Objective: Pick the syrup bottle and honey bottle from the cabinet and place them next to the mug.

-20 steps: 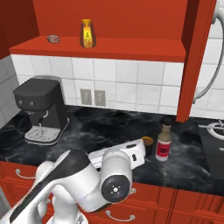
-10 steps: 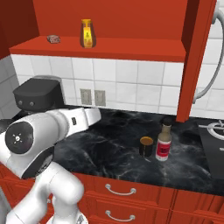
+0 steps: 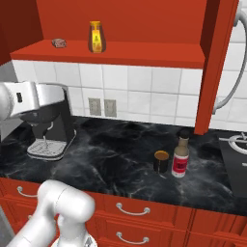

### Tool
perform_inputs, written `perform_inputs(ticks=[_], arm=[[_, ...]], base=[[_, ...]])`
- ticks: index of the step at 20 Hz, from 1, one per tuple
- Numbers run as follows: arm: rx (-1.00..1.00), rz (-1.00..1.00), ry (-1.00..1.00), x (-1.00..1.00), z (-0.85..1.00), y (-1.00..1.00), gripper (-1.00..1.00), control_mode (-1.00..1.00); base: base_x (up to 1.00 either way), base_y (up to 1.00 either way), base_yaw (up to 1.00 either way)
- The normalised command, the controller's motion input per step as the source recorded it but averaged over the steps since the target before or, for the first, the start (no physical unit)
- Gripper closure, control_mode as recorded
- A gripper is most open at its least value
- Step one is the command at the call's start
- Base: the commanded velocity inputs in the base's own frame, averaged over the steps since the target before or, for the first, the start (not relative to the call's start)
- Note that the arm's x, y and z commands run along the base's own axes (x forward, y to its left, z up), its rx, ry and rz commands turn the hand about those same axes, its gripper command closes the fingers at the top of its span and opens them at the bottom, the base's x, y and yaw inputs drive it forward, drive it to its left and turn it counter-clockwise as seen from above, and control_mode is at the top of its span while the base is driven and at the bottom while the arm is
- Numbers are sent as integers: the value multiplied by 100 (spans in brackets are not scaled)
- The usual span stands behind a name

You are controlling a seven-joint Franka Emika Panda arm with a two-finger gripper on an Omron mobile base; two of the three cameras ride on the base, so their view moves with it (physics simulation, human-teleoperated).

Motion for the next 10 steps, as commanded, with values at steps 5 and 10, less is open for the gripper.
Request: perform_inputs(ticks=[5,10], arm=[[32,19,-5,-41,18,-2,-100,-100],[24,21,-1,-19,61,0,-100,-100]], base=[[0,0,0],[0,0,0]])
